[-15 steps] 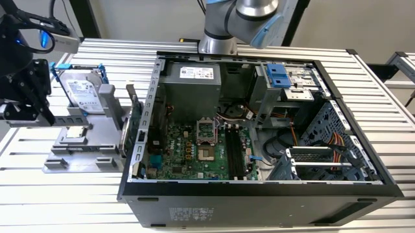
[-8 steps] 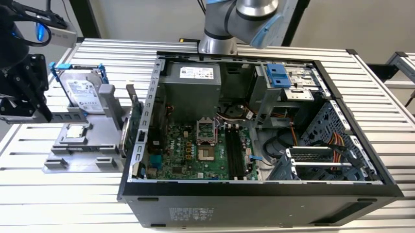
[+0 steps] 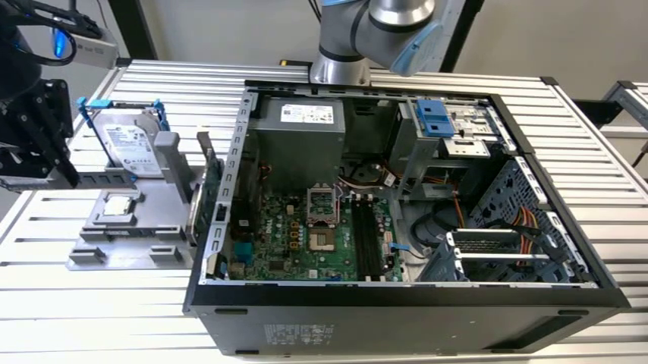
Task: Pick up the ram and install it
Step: 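Pick up the ram and move it above insertion slot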
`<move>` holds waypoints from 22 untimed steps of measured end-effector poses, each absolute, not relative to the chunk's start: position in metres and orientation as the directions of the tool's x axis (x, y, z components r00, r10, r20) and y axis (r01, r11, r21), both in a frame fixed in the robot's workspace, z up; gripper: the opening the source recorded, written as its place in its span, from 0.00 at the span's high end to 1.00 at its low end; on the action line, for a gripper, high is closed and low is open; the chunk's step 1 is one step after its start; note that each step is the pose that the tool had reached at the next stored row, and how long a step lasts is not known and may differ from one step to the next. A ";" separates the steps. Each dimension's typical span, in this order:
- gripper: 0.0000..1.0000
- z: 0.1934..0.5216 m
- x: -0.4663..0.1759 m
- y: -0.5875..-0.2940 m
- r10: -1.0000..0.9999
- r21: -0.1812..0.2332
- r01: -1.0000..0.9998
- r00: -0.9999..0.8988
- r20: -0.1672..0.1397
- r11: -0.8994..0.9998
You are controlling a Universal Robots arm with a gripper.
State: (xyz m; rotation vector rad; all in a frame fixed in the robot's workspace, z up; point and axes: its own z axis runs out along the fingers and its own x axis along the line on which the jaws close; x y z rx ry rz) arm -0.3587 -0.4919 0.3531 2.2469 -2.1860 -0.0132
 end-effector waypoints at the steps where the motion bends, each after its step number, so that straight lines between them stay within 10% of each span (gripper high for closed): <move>1: 1.00 0.354 -0.359 -0.492 -1.000 0.011 -1.000 0.027 -0.001 -0.027; 22: 1.00 0.373 -0.359 -0.492 -1.000 0.011 -1.000 0.027 -0.001 -0.027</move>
